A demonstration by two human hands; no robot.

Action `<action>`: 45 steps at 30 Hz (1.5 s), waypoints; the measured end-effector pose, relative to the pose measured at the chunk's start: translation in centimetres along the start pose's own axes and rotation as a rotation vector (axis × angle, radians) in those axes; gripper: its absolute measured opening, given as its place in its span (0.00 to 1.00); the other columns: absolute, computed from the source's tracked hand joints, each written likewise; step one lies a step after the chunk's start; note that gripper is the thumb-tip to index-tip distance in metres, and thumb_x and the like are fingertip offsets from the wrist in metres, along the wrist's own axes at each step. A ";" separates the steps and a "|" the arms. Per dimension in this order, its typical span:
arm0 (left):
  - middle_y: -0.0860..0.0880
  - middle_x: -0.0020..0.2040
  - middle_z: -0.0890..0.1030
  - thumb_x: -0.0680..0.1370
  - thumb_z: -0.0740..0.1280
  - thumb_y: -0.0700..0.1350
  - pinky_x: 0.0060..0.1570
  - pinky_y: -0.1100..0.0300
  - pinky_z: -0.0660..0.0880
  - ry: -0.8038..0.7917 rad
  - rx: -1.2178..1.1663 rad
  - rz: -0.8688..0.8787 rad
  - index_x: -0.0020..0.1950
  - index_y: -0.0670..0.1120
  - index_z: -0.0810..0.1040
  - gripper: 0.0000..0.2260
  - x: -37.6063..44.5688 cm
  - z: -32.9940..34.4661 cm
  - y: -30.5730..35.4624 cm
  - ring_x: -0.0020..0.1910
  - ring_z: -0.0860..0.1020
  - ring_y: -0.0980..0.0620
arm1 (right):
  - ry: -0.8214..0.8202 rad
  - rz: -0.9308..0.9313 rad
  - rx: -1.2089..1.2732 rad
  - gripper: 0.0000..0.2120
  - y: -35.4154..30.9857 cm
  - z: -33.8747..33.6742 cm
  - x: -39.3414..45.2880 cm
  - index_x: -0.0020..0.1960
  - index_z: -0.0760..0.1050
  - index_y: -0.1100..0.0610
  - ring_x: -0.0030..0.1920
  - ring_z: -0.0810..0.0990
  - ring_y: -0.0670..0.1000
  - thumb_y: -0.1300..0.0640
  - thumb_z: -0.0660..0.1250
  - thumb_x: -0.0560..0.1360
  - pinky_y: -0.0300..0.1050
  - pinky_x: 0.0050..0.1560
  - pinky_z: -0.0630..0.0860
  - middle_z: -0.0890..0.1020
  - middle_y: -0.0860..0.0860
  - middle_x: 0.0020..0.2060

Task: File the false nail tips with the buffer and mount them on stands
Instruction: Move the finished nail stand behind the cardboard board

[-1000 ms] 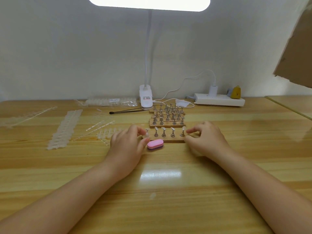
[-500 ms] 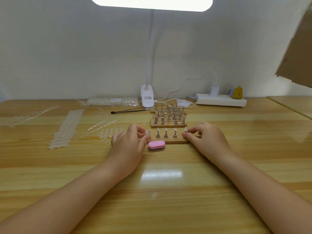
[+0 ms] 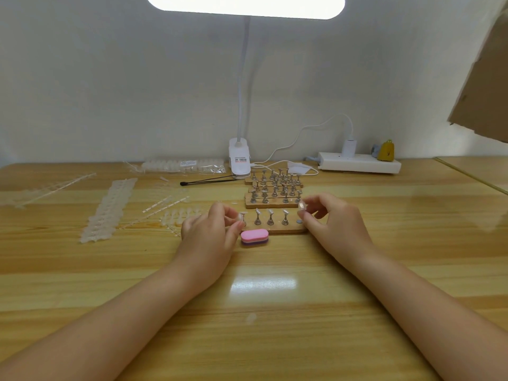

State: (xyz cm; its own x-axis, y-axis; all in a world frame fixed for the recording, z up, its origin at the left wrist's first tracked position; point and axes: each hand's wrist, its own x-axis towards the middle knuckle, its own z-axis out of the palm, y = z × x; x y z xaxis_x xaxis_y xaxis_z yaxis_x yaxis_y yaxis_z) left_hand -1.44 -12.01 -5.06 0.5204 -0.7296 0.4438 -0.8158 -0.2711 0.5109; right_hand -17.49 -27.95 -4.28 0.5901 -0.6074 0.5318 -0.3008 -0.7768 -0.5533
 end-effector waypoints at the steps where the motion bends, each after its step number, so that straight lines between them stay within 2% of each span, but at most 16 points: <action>1: 0.58 0.52 0.78 0.82 0.58 0.51 0.59 0.63 0.52 -0.001 0.000 0.002 0.57 0.52 0.69 0.06 0.0 0.0 0.0 0.54 0.73 0.58 | 0.008 -0.008 0.015 0.08 0.0 0.0 -0.1 0.54 0.79 0.52 0.43 0.79 0.48 0.58 0.70 0.75 0.44 0.46 0.73 0.80 0.41 0.38; 3: 0.59 0.50 0.77 0.82 0.58 0.51 0.58 0.63 0.52 -0.003 -0.003 0.003 0.56 0.53 0.68 0.06 -0.1 0.0 -0.1 0.53 0.72 0.59 | 0.017 -0.025 0.037 0.13 0.0 0.0 -0.1 0.58 0.78 0.51 0.42 0.78 0.45 0.59 0.70 0.75 0.39 0.43 0.70 0.80 0.41 0.39; 7: 0.60 0.49 0.76 0.82 0.58 0.52 0.59 0.62 0.52 -0.014 -0.004 0.003 0.55 0.53 0.68 0.05 -0.1 0.0 0.0 0.53 0.72 0.59 | 0.035 -0.025 0.065 0.13 -0.1 0.0 -0.1 0.57 0.79 0.50 0.41 0.78 0.40 0.59 0.70 0.75 0.27 0.38 0.67 0.79 0.39 0.39; 16: 0.59 0.52 0.78 0.81 0.58 0.52 0.59 0.63 0.51 -0.033 -0.003 0.008 0.55 0.55 0.67 0.05 -0.1 0.1 -0.2 0.57 0.74 0.58 | 0.058 -0.002 0.163 0.11 -0.1 0.0 -0.2 0.57 0.81 0.55 0.37 0.76 0.34 0.61 0.70 0.75 0.26 0.36 0.69 0.80 0.41 0.36; 20: 0.60 0.52 0.77 0.81 0.58 0.53 0.60 0.63 0.51 -0.026 0.024 0.013 0.55 0.55 0.67 0.04 -0.1 0.1 -0.2 0.58 0.73 0.58 | 0.071 0.014 0.178 0.10 0.1 -0.1 -0.2 0.56 0.81 0.55 0.37 0.76 0.35 0.61 0.69 0.75 0.27 0.36 0.70 0.80 0.42 0.36; 23: 0.58 0.52 0.76 0.81 0.56 0.54 0.59 0.62 0.51 0.006 0.135 0.041 0.56 0.55 0.68 0.06 -0.2 0.1 0.0 0.57 0.72 0.55 | 0.062 0.016 0.169 0.10 0.1 -0.1 -0.2 0.57 0.81 0.55 0.37 0.76 0.35 0.61 0.69 0.76 0.28 0.37 0.71 0.80 0.42 0.36; 28: 0.55 0.53 0.77 0.81 0.55 0.55 0.56 0.56 0.58 0.086 0.497 0.124 0.58 0.52 0.70 0.11 -0.2 -0.5 0.4 0.55 0.73 0.50 | 0.094 0.051 0.137 0.07 0.1 -0.1 -0.1 0.52 0.82 0.55 0.35 0.77 0.40 0.59 0.69 0.75 0.30 0.38 0.71 0.81 0.44 0.35; 31: 0.52 0.53 0.78 0.81 0.55 0.54 0.55 0.53 0.62 0.093 0.631 0.038 0.56 0.51 0.71 0.11 1.4 -2.4 -0.7 0.54 0.73 0.47 | 0.087 0.062 0.115 0.06 0.2 -0.1 -0.1 0.51 0.83 0.55 0.37 0.78 0.41 0.57 0.70 0.75 0.32 0.41 0.73 0.82 0.45 0.36; 35: 0.47 0.56 0.79 0.80 0.58 0.55 0.58 0.49 0.66 0.025 0.724 -0.268 0.55 0.48 0.75 0.13 4.0 -6.2 -4.5 0.59 0.72 0.43 | 0.070 0.035 0.057 0.08 0.2 0.1 0.0 0.54 0.83 0.55 0.35 0.75 0.37 0.56 0.70 0.75 0.25 0.38 0.68 0.80 0.42 0.35; 38: 0.49 0.55 0.79 0.80 0.59 0.55 0.61 0.49 0.64 -0.021 0.599 -0.334 0.53 0.51 0.76 0.10 4.6 -6.9 -6.1 0.60 0.72 0.44 | 0.066 0.017 0.015 0.10 0.2 0.1 0.0 0.55 0.82 0.55 0.35 0.74 0.36 0.56 0.71 0.75 0.24 0.39 0.68 0.79 0.42 0.36; 42: 0.51 0.51 0.80 0.81 0.60 0.52 0.56 0.51 0.68 0.068 0.434 -0.230 0.54 0.51 0.73 0.07 4.4 -6.3 -6.2 0.55 0.74 0.46 | 0.050 0.029 -0.010 0.09 0.4 0.2 0.1 0.53 0.83 0.55 0.37 0.75 0.36 0.56 0.73 0.73 0.25 0.39 0.68 0.79 0.40 0.36; 45: 0.50 0.52 0.80 0.81 0.61 0.51 0.50 0.51 0.73 0.048 0.370 -0.173 0.56 0.50 0.71 0.07 4.0 -5.8 -6.5 0.52 0.76 0.46 | 0.001 0.056 -0.018 0.11 0.5 0.3 0.1 0.55 0.82 0.55 0.39 0.77 0.38 0.56 0.73 0.73 0.26 0.41 0.69 0.79 0.41 0.37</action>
State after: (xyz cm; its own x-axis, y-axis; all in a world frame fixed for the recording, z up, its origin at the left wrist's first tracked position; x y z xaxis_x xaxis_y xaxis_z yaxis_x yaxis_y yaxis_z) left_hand 7.37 -9.54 -2.37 0.6618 -0.6255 0.4133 -0.7464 -0.6013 0.2852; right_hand -17.40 -28.35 -4.74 0.5714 -0.6503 0.5007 -0.3470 -0.7443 -0.5707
